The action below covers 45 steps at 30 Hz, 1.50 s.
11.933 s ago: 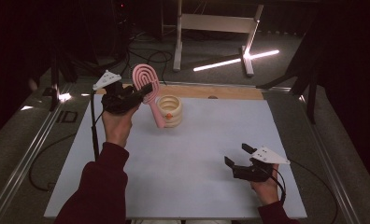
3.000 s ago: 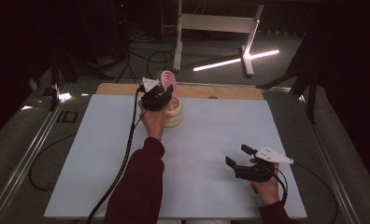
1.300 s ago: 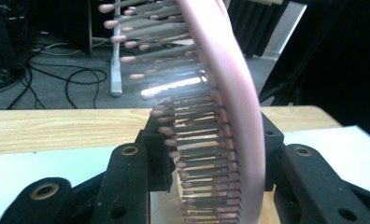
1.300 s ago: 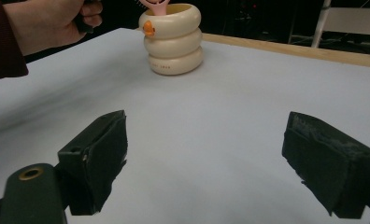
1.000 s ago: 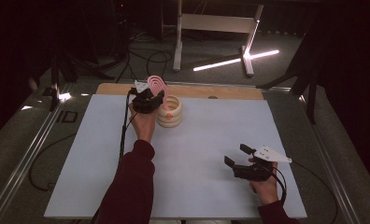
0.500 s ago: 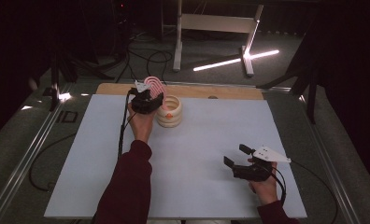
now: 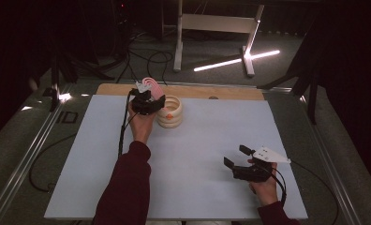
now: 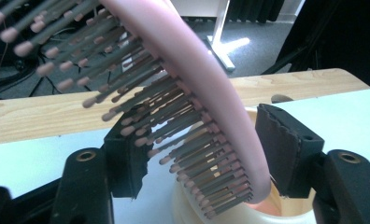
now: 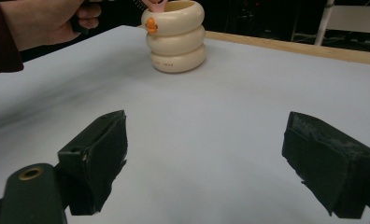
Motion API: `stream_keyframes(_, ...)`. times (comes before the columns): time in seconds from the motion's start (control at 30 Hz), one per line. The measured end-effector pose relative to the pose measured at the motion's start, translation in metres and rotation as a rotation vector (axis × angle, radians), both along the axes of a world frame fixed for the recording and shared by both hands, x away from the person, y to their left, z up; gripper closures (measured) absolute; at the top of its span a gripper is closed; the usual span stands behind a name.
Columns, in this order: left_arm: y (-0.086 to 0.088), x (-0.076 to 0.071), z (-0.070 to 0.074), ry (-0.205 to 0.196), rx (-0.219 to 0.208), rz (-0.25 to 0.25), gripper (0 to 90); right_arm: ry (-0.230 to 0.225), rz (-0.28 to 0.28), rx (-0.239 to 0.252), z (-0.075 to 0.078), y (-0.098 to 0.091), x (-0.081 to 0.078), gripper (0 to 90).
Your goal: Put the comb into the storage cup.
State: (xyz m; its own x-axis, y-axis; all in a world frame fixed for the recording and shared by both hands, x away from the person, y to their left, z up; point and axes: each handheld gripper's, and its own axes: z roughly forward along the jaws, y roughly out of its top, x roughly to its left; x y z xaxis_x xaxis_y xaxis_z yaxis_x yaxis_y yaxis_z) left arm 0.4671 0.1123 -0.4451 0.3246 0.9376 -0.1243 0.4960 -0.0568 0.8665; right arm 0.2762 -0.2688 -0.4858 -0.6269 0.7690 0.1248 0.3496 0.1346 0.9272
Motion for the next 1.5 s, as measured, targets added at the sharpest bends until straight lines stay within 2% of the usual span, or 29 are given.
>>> stream_keyframes(0.2,0.001,-0.002,0.000,0.000,0.023,-0.005,33.0,-0.002,-0.002,-0.002,0.000,0.000,0.000,14.3)
stream_keyframes(0.4,0.002,-0.005,0.003,-0.022,0.051,-0.004,25.2,-0.001,-0.001,-0.002,0.000,0.000,0.000,14.3)
stream_keyframes(0.57,0.008,-0.009,0.006,-0.034,0.048,0.003,20.0,-0.001,-0.001,-0.004,0.000,0.000,0.000,14.3)
stream_keyframes(0.8,0.016,-0.014,0.012,-0.041,0.088,0.037,12.0,0.003,0.000,-0.003,-0.001,0.002,0.000,14.2)
stream_keyframes(0.97,0.020,-0.020,0.016,-0.054,0.095,0.030,8.6,0.005,0.003,-0.005,-0.001,0.003,0.000,14.2)
stream_keyframes(1.07,0.022,-0.022,0.019,-0.046,0.104,0.031,7.3,0.005,0.003,-0.005,-0.001,0.003,0.000,14.2)
stream_keyframes(1.27,0.027,-0.029,0.029,-0.042,0.100,0.008,4.5,0.002,0.003,-0.008,-0.001,0.002,0.000,14.2)
stream_keyframes(1.43,0.024,-0.037,0.034,-0.041,0.158,-0.035,0.2,0.003,0.002,-0.009,0.000,0.002,0.000,14.1)
stream_keyframes(1.5,0.024,-0.042,0.036,-0.054,0.166,-0.048,0.0,0.003,0.003,-0.009,0.000,0.003,0.000,14.1)
